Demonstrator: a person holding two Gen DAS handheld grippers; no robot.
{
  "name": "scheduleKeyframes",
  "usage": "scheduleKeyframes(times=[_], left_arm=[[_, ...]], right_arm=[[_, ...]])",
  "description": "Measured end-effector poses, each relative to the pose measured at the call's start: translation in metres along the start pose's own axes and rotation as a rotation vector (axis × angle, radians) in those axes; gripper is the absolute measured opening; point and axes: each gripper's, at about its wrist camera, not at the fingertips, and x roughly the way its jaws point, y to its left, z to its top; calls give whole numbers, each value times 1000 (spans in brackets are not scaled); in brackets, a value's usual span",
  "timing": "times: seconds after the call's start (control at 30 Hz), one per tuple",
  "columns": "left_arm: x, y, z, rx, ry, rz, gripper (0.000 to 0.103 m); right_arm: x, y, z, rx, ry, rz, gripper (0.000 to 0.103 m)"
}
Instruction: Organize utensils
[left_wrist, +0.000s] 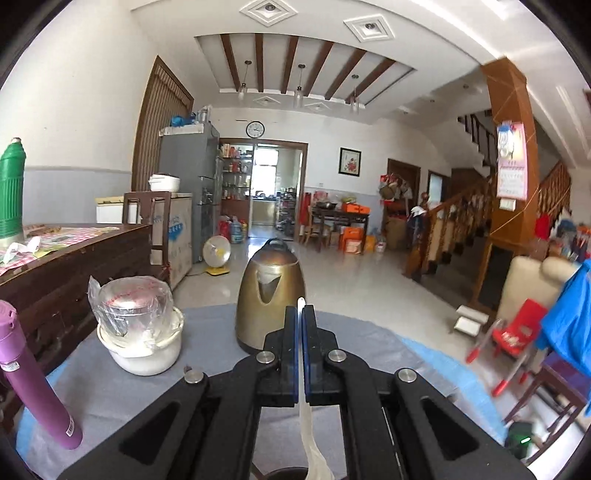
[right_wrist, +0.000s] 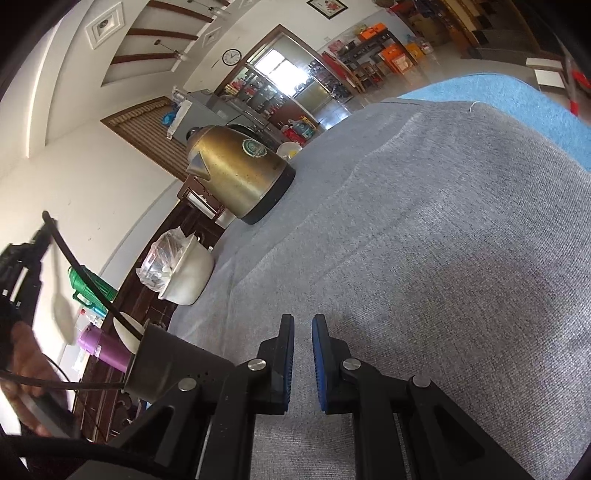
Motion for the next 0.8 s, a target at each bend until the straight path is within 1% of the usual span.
scheduleKeyframes(times=[0.03,0.07,0.13,0.2,0.3,0.4,0.5,0.57,0.6,0.67,0.7,0.77,0.8], left_arm=[[5,3,-7,-17,21,-16,2],[6,4,-14,-21,34,-12,2],[11,5,-25,-2,59,18,2],[4,6,-30,1,76,28,2],[-12,7,-29,16,58,29,2],[-30,4,-20,49,38,18,6],[-50,13,-16,40,25,14,17],[-68,21,-22,42,22,27,32],[-77,25,-26,47,27,33,35],[-95,29,-40,73,54,53,45],[-102,31,-49,91,76,63,48],[-113,33,-70,126,146,85,59],[-117,34,-81,137,186,91,61]], right_arm=[[0,0,0,-1,1,1,12],[0,1,0,-3,3,2,12],[1,1,0,-4,8,5,12],[1,1,0,-5,9,6,12],[3,1,0,-5,12,7,12],[4,1,0,-3,23,8,12],[5,0,0,5,34,6,12],[6,-1,1,13,41,4,12],[7,-2,1,18,46,3,12],[7,-2,1,19,51,2,13],[8,-1,1,15,52,1,13],[8,0,0,4,57,-5,13],[9,1,-1,-2,62,-9,13]])
